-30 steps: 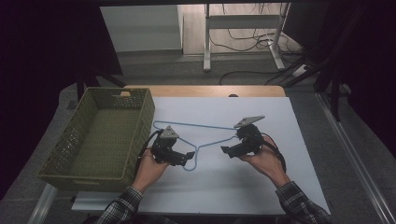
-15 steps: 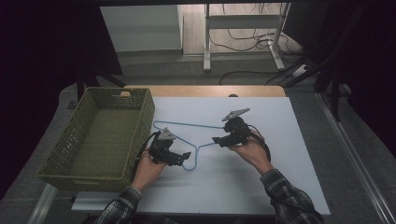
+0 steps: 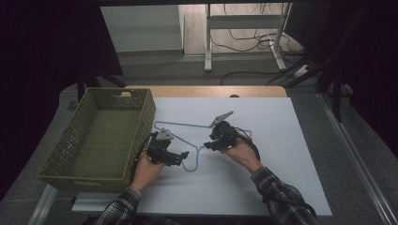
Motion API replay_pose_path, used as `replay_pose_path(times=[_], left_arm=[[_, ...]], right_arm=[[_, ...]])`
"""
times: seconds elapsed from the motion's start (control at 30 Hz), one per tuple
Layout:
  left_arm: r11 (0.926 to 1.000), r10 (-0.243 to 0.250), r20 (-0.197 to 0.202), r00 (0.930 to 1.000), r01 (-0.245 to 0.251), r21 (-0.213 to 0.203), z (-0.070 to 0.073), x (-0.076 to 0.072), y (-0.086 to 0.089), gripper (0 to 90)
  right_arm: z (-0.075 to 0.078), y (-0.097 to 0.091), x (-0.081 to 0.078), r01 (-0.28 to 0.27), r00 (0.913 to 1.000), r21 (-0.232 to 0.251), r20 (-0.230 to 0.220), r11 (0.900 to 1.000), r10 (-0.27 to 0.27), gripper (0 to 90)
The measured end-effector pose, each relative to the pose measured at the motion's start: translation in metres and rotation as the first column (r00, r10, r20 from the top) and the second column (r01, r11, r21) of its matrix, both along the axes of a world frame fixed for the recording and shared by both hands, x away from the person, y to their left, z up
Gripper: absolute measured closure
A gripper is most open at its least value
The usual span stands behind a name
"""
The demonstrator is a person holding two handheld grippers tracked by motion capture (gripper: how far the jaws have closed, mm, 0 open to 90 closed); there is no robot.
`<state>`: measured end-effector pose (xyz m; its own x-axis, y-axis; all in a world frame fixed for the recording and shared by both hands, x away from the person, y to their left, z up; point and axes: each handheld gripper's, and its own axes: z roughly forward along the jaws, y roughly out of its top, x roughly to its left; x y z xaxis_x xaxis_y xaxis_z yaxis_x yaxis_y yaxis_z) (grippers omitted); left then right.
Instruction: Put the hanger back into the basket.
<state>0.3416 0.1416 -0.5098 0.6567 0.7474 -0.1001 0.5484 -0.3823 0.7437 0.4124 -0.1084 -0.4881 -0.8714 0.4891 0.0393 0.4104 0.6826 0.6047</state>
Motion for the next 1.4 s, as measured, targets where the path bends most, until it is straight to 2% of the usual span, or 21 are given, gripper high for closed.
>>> replay_pose_path(times=[0.13, 0.17, 0.2, 0.27, 0.3, 0.33, 0.37, 0.5, 0.63, 0.7, 0.73, 0.77, 0.83, 0.87, 0.9, 1.03, 1.17, 1.2, 1.23, 1.33, 1.4], left_arm=[[0.9996, 0.014, 0.011, 0.9998, -0.014, -0.024, 0.002, 0.000, 0.005, 2.2], [0.9996, 0.014, 0.011, 0.9998, -0.014, -0.024, 0.002, 0.000, 0.005, 2.3], [0.9996, 0.020, 0.019, 0.9996, -0.020, -0.022, 0.002, 0.000, 0.007, 2.3], [0.9992, 0.030, 0.018, 0.9994, -0.029, -0.026, 0.002, 0.000, 0.008, 2.2], [0.9992, 0.030, 0.018, 0.9994, -0.029, -0.026, 0.002, 0.000, 0.008, 2.3], [0.9992, 0.033, 0.021, 0.9993, -0.032, -0.024, 0.002, 0.000, 0.008, 2.3], [0.9992, 0.034, 0.022, 0.9992, -0.034, -0.022, 0.002, 0.000, 0.008, 2.2], [0.9990, 0.043, 0.019, 0.9989, -0.043, -0.014, 0.002, 0.001, 0.009, 2.0], [0.9983, 0.056, 0.013, 0.9983, -0.056, -0.017, 0.002, 0.002, 0.010, 2.0], [0.9982, 0.058, 0.008, 0.9983, -0.058, -0.016, 0.001, 0.002, 0.010, 2.0], [0.9981, 0.060, 0.007, 0.9982, -0.059, -0.016, 0.000, 0.002, 0.010, 2.0], [0.9981, 0.060, 0.007, 0.9982, -0.059, -0.016, 0.000, 0.002, 0.010, 1.9], [0.9976, 0.066, -0.002, 0.9978, -0.066, -0.020, 0.000, 0.003, 0.011, 1.9], [0.9973, 0.070, -0.004, 0.9975, -0.070, -0.021, 0.001, 0.003, 0.011, 1.9], [0.9968, 0.076, -0.011, 0.9970, -0.076, -0.024, 0.001, 0.003, 0.012, 2.0], [0.9952, 0.088, -0.026, 0.9958, -0.089, -0.042, 0.001, 0.003, 0.012, 2.7], [0.9937, 0.099, -0.030, 0.9947, -0.100, -0.051, 0.001, 0.003, 0.013, 2.8], [0.9947, 0.095, -0.032, 0.9950, -0.096, -0.037, 0.001, 0.003, 0.013, 2.9], [0.9947, 0.095, -0.032, 0.9950, -0.096, -0.037, 0.001, 0.003, 0.013, 2.9], [0.9954, 0.091, -0.031, 0.9954, -0.092, -0.026, 0.000, 0.002, 0.012, 2.9], [0.9951, 0.094, -0.030, 0.9951, -0.095, -0.028, 0.000, 0.001, 0.011, 2.9]], right_arm=[[-0.002, 0.010, -0.011, -0.056, 0.9983, 0.019, -0.013, 0.9982, 0.056, 58.3], [-0.002, 0.010, -0.011, -0.056, 0.9983, 0.019, -0.013, 0.9982, 0.056, 58.3], [-0.004, 0.018, -0.023, -0.099, 0.9946, 0.030, -0.028, 0.9946, 0.100, 62.7], [-0.007, 0.024, -0.032, -0.140, 0.9890, 0.038, -0.045, 0.9895, 0.141, 65.1], [-0.007, 0.024, -0.032, -0.140, 0.9890, 0.038, -0.045, 0.9895, 0.141, 65.1], [-0.009, 0.028, -0.038, -0.171, 0.9839, 0.036, -0.048, 0.9847, 0.172, 66.6], [-0.014, 0.035, -0.048, -0.217, 0.9740, 0.029, -0.059, 0.9757, 0.219, 68.5], [-0.025, 0.047, -0.058, -0.286, 0.9554, -0.001, -0.075, 0.9581, 0.286, 72.7], [-0.032, 0.049, -0.057, -0.300, 0.9516, -0.022, -0.077, 0.9536, 0.298, 74.8], [-0.033, 0.048, -0.055, -0.319, 0.9439, -0.006, -0.091, 0.9476, 0.317, 80.7], [-0.033, 0.049, -0.055, -0.332, 0.9404, -0.010, -0.083, 0.9434, 0.330, 82.1], [-0.033, 0.049, -0.055, -0.332, 0.9404, -0.010, -0.083, 0.9434, 0.330, 82.1], [-0.031, 0.050, -0.056, -0.354, 0.9331, -0.014, -0.073, 0.9352, 0.352, 88.7], [-0.029, 0.049, -0.056, -0.362, 0.9301, 0.004, -0.063, 0.9320, 0.362, 88.8], [-0.026, 0.049, -0.055, -0.356, 0.9330, 0.009, -0.056, 0.9346, 0.355, 88.9], [-0.021, 0.048, -0.053, -0.362, 0.9312, 0.009, -0.046, 0.9322, 0.362, 88.9], [-0.027, 0.051, -0.057, -0.372, 0.9258, 0.006, -0.070, 0.9282, 0.372, 86.6], [-0.031, 0.055, -0.059, -0.372, 0.9275, -0.024, -0.048, 0.9279, 0.371, 80.4], [-0.032, 0.056, -0.059, -0.377, 0.9256, -0.033, -0.050, 0.9256, 0.375, 80.1], [-0.033, 0.056, -0.058, -0.373, 0.9273, -0.033, -0.051, 0.9273, 0.371, 84.2], [-0.033, 0.056, -0.058, -0.386, 0.9223, -0.041, -0.039, 0.9216, 0.385, 85.3]])
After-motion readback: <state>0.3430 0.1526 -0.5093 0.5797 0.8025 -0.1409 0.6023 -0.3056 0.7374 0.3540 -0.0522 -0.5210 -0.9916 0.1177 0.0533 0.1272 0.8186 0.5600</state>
